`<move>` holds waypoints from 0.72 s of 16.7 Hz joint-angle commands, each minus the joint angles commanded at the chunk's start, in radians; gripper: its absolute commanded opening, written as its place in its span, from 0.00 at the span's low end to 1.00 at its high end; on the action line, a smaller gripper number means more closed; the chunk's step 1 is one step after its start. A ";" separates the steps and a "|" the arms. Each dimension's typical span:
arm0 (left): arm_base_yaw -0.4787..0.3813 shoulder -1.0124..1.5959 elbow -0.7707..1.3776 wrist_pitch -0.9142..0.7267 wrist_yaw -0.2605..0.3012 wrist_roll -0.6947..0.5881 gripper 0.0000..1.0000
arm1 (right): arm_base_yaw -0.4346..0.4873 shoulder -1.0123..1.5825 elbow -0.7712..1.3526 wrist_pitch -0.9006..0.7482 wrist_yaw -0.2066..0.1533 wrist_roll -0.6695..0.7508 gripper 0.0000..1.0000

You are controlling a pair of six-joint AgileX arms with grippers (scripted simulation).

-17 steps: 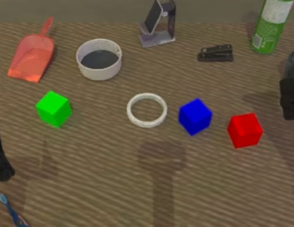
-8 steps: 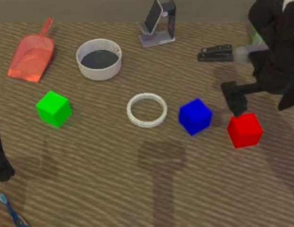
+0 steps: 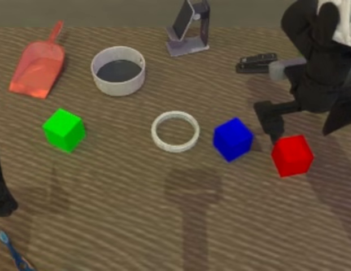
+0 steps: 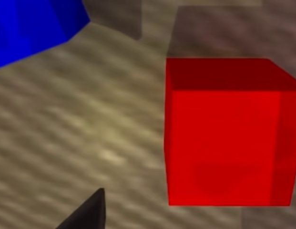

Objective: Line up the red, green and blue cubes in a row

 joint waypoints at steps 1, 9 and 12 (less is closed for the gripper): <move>0.000 0.000 0.000 0.000 0.000 0.000 1.00 | -0.005 -0.002 -0.003 0.002 0.000 -0.001 1.00; 0.000 0.000 0.000 0.000 0.000 0.000 1.00 | 0.000 0.099 -0.142 0.251 0.001 0.002 1.00; 0.000 0.000 0.000 0.000 0.000 0.000 1.00 | 0.002 0.129 -0.178 0.307 0.001 0.003 1.00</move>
